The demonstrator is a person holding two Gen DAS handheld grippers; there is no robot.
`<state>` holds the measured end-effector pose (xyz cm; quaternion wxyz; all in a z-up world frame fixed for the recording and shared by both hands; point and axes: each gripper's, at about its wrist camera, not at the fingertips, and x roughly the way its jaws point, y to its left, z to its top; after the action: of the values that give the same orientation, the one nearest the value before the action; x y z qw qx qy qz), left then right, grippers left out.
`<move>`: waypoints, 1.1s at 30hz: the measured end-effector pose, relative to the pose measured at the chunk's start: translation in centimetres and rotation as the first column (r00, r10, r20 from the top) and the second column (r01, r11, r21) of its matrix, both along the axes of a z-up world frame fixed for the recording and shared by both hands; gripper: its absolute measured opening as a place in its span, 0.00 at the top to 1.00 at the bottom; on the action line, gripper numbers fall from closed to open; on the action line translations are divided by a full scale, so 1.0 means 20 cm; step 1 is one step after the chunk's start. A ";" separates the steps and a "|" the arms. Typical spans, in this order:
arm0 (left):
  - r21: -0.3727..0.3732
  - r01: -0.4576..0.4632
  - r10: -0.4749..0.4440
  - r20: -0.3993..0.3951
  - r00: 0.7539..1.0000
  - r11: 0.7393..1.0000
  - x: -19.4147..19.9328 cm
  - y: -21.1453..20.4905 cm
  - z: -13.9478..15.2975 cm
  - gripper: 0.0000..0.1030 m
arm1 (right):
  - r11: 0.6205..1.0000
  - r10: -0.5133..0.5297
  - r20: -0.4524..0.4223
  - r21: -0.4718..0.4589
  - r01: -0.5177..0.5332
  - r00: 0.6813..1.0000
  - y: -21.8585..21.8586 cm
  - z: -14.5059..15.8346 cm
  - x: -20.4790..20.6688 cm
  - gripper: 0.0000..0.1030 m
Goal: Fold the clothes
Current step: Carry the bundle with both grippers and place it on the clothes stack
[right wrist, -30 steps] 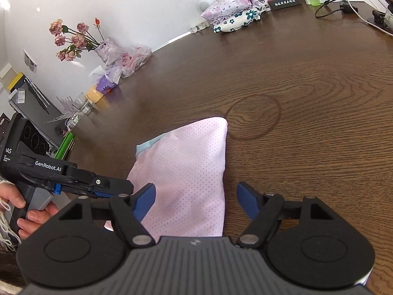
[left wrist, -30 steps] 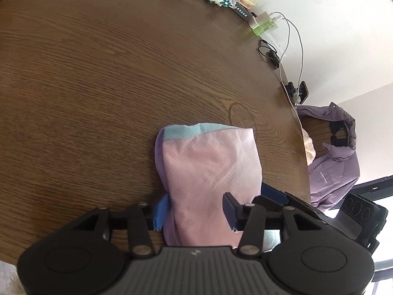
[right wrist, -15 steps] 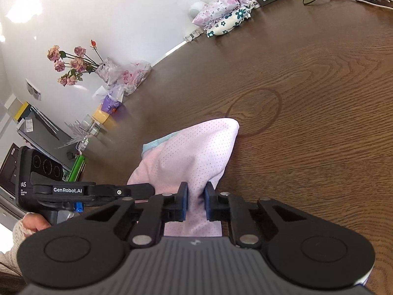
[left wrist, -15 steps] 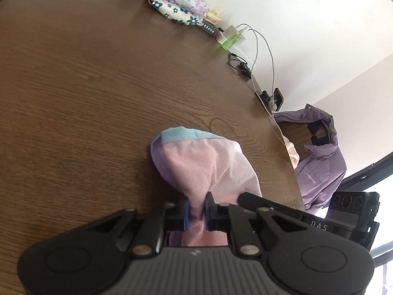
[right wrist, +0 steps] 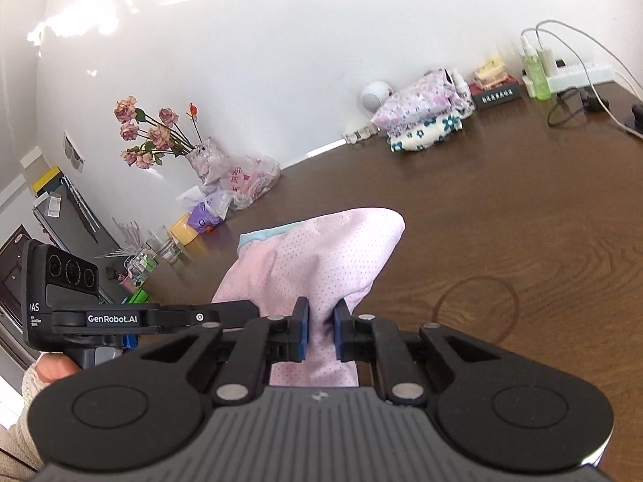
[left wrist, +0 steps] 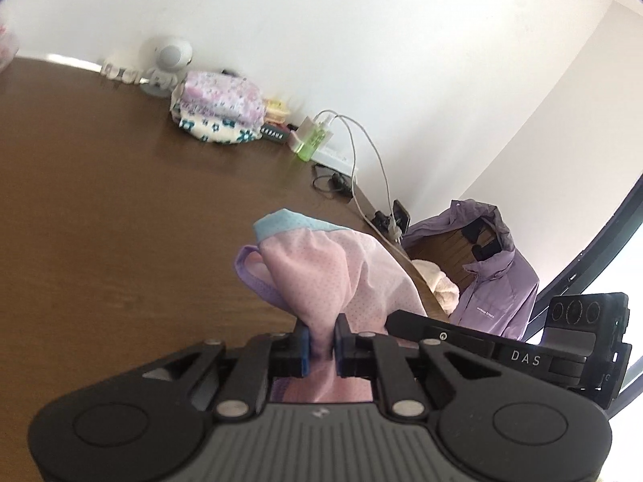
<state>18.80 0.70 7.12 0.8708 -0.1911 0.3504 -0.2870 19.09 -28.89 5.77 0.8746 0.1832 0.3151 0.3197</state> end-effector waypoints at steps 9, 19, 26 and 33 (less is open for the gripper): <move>0.054 -0.054 0.050 0.076 0.996 0.997 0.83 0.03 0.31 0.90 | 0.999 -0.049 0.040 0.009 0.048 0.998 0.14 0.28 0.79 0.89; 0.015 -0.115 0.115 0.020 0.993 0.993 1.96 0.05 0.12 0.90 | 0.991 -0.137 0.020 0.003 0.137 0.990 0.24 0.23 1.88 0.89; 0.058 -0.122 0.124 -0.028 0.992 0.991 2.34 0.04 -0.12 0.90 | 0.989 -0.147 -0.047 -0.008 0.146 0.988 0.23 -0.01 2.32 0.89; 0.062 -0.157 0.160 -0.032 0.987 0.986 2.43 0.07 -0.19 0.80 | 0.985 -0.169 -0.063 0.012 0.170 0.984 0.24 -0.15 2.43 0.85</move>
<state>67.46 2.19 3.28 0.8895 -0.1978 0.3584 -0.2028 67.74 -24.16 2.77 0.8869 0.2268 0.3223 0.2410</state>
